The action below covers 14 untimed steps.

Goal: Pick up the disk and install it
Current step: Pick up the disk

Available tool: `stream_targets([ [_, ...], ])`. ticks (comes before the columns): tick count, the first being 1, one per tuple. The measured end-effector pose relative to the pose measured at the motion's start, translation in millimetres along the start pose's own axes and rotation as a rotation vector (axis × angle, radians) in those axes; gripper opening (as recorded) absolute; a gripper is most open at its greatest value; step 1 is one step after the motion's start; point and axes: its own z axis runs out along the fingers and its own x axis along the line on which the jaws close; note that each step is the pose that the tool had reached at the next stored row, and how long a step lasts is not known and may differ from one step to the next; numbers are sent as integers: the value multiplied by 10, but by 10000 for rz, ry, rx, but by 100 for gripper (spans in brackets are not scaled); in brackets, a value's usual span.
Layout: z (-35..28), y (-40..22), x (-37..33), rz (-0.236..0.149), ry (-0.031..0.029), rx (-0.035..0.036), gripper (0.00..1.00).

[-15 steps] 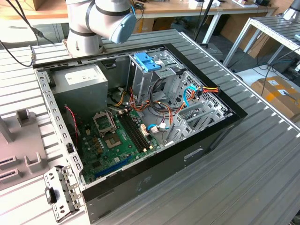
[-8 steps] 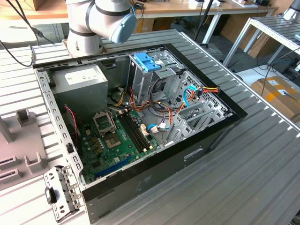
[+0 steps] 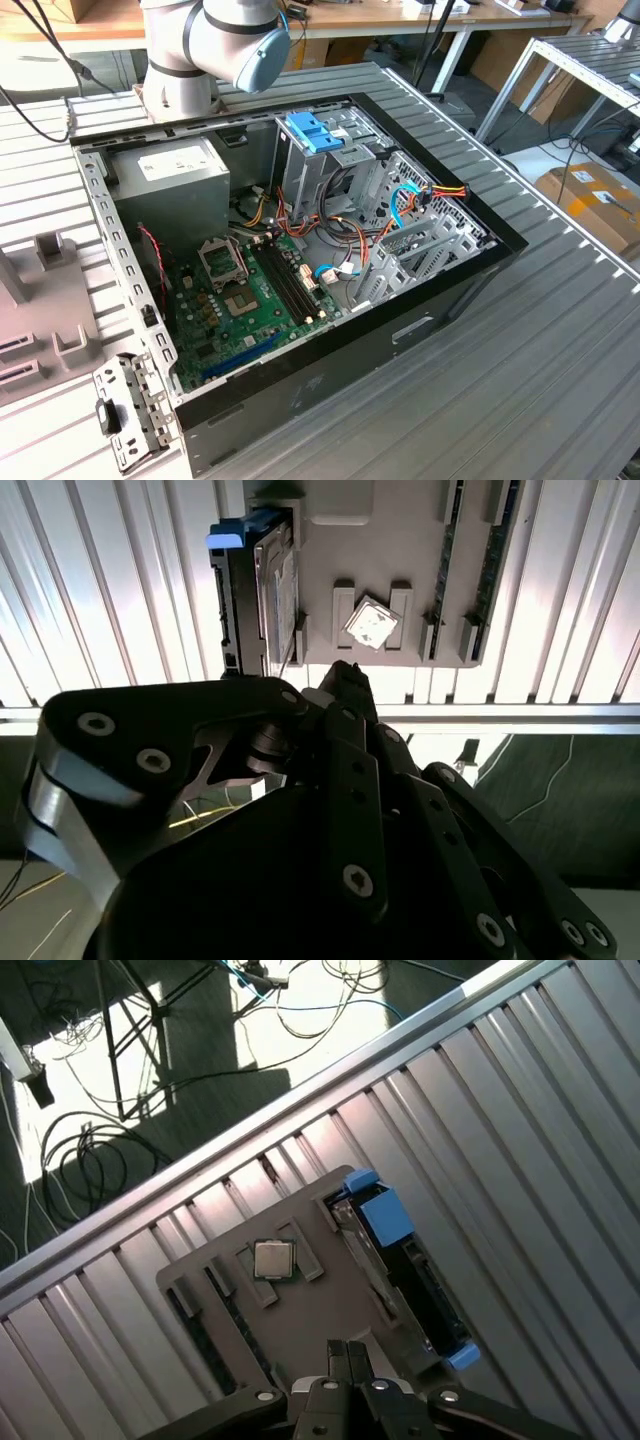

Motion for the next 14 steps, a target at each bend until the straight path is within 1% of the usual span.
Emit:
stream_targets([
  [9,0,0,0,-477,17,-12,11],
  [14,0,0,0,-682,25,-17,11],
])
